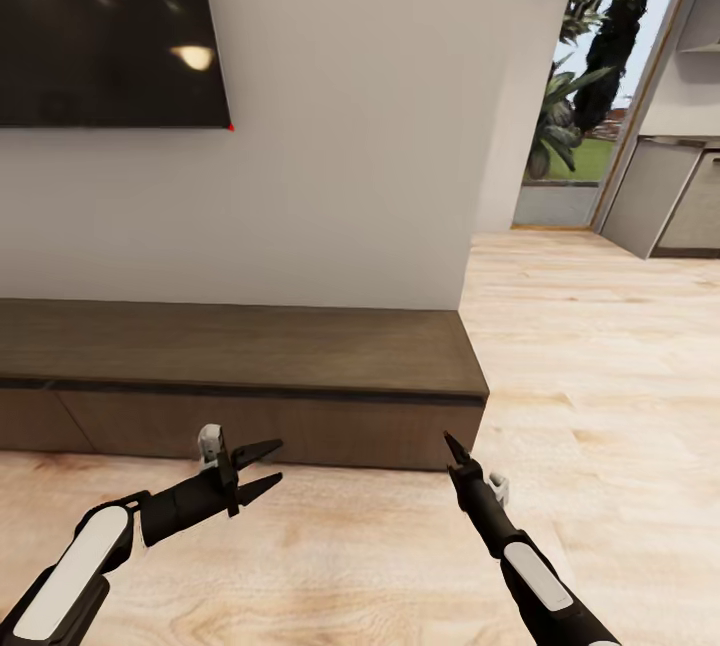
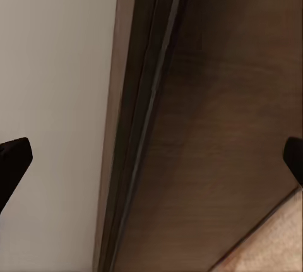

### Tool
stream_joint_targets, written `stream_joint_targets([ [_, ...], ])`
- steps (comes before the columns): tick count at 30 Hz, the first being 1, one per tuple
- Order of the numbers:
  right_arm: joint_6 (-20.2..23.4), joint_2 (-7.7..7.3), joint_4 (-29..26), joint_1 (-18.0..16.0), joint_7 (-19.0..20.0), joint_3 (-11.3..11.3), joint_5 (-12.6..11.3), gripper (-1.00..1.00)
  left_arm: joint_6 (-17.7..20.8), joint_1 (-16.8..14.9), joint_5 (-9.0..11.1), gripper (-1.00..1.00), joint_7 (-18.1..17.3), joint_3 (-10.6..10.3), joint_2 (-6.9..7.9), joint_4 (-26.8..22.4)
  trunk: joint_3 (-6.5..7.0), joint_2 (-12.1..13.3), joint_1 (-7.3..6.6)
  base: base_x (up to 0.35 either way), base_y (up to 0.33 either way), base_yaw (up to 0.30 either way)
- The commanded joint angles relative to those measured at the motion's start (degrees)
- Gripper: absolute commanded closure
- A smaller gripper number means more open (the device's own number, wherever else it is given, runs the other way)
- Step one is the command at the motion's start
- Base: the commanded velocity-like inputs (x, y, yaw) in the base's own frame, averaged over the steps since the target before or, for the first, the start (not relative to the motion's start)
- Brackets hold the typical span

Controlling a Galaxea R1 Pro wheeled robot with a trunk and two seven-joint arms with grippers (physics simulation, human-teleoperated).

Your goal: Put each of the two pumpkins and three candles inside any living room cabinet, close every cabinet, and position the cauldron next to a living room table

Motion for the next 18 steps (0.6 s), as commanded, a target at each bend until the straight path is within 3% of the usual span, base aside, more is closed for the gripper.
stream_joint_targets([
  [1, 0.24, -0.07, 0.02, -0.05, 0.34, 0.22, -0.61, -1.0, 0.05, -0.03, -0.34, -1.0, -0.46, -0.37, 0.03, 0.03, -0.05, -0.02, 0.02, 0.247, 0.0, 0.0],
  [6, 0.71, -0.08, 0.02, -0.03, 0.71, 0.21, -0.68, -1.0, 0.05, -0.03, -0.36, -1.0, -0.48, -4.76, 0.08, -0.26, -0.05, -0.02, 0.02, 0.074, 0.0, 0.0],
  [12, 1.11, -0.74, 0.02, -0.04, 0.75, 0.15, -0.74, -1.0, -0.02, -0.03, -0.41, -1.0, -0.36, -10.39, 0.13, -4.52, -0.05, -0.02, 0.02, 0.008, 0.0, 0.0],
  [18, 1.18, -0.86, 0.02, -0.03, 0.75, 0.21, -2.22, -1.0, -0.11, -0.03, -0.46, -1.0, -0.13, -11.94, 0.16, -5.13, -0.05, -0.02, 0.02, 0.029, 0.0, 0.0],
])
